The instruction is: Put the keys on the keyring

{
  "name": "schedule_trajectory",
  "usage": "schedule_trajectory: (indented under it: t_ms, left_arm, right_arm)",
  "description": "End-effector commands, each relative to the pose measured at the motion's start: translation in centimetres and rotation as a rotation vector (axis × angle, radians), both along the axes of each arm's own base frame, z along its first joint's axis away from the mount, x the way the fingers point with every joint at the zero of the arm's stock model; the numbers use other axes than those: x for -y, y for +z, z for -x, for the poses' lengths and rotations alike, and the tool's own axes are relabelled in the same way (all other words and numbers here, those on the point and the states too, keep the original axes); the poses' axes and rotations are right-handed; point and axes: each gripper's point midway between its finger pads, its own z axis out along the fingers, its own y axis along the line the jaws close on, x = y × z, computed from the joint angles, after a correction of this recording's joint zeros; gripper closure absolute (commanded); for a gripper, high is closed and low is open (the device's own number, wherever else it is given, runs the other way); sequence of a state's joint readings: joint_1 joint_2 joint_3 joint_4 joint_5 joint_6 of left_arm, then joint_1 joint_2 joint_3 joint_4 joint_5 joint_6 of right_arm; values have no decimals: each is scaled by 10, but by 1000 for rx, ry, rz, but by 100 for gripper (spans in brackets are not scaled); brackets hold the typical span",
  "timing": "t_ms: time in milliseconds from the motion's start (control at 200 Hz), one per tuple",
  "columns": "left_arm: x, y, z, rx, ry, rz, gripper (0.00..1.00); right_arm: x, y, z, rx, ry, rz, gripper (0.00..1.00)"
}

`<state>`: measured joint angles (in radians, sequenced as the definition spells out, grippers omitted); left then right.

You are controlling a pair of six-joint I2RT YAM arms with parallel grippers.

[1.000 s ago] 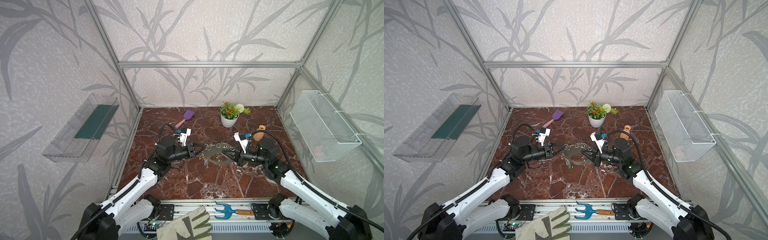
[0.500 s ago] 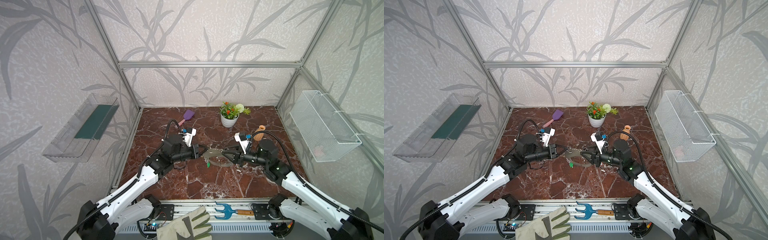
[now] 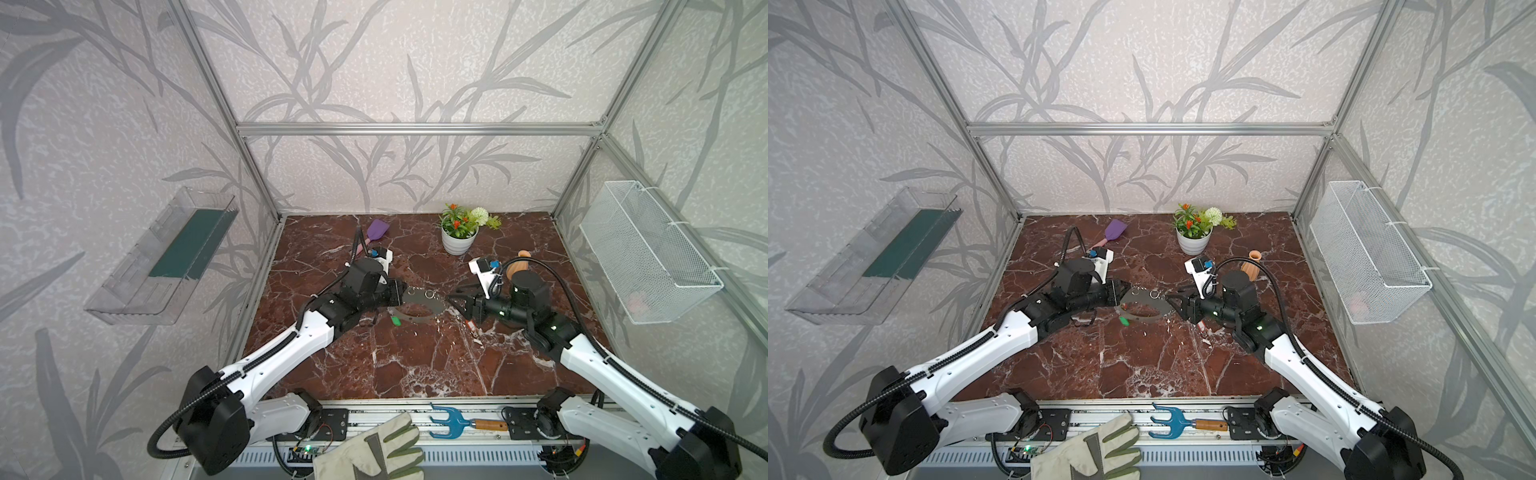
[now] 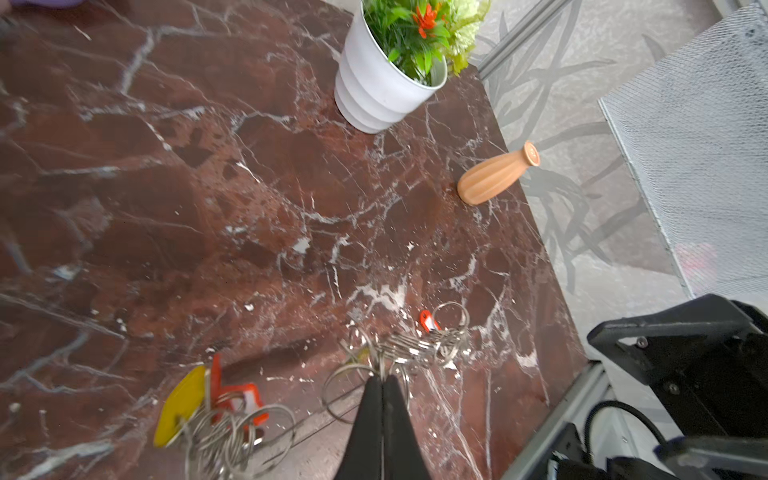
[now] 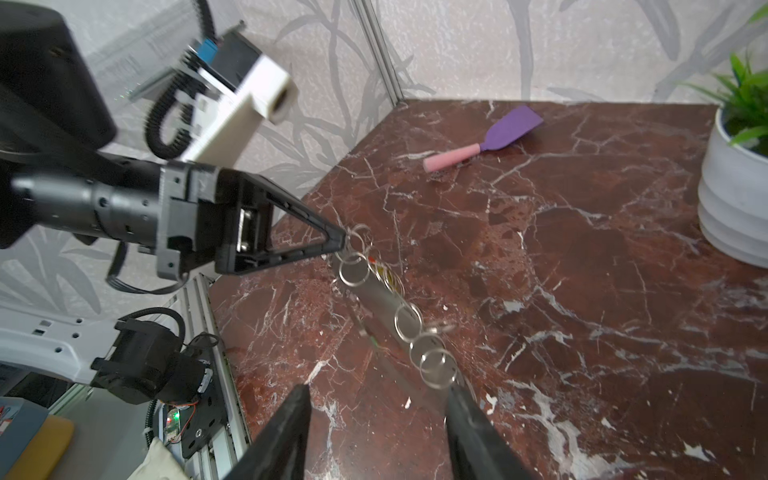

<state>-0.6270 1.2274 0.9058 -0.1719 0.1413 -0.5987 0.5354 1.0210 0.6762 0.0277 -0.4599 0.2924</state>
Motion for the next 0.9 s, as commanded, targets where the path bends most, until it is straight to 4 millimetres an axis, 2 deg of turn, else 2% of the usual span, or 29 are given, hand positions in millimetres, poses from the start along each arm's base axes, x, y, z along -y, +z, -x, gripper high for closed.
schedule_trajectory:
  t_ms: [0, 175, 305, 615, 700, 780, 895]
  left_arm:
    - [-18, 11, -28, 117, 108, -124, 100]
    - [-18, 1, -55, 148, 181, -181, 100]
    - [-15, 5, -80, 194, 230, -202, 100]
    - [-2, -8, -136, 249, 218, -270, 100]
    - [8, -12, -134, 261, 166, -220, 100]
    - [22, -21, -122, 259, 93, -169, 100]
    - [33, -46, -97, 232, 5, -127, 100]
  right_arm:
    - [0, -3, -10, -34, -32, 13, 47]
    - [1, -10, -15, -56, -49, 30, 47]
    - [-1, -14, -15, -70, -45, 26, 47]
    - [4, -22, -7, -87, -51, 15, 46]
    - [7, -23, -3, -85, -57, 15, 47]
    - [11, -27, -2, -87, -71, 24, 46]
    - [14, -31, 0, -96, -80, 24, 46]
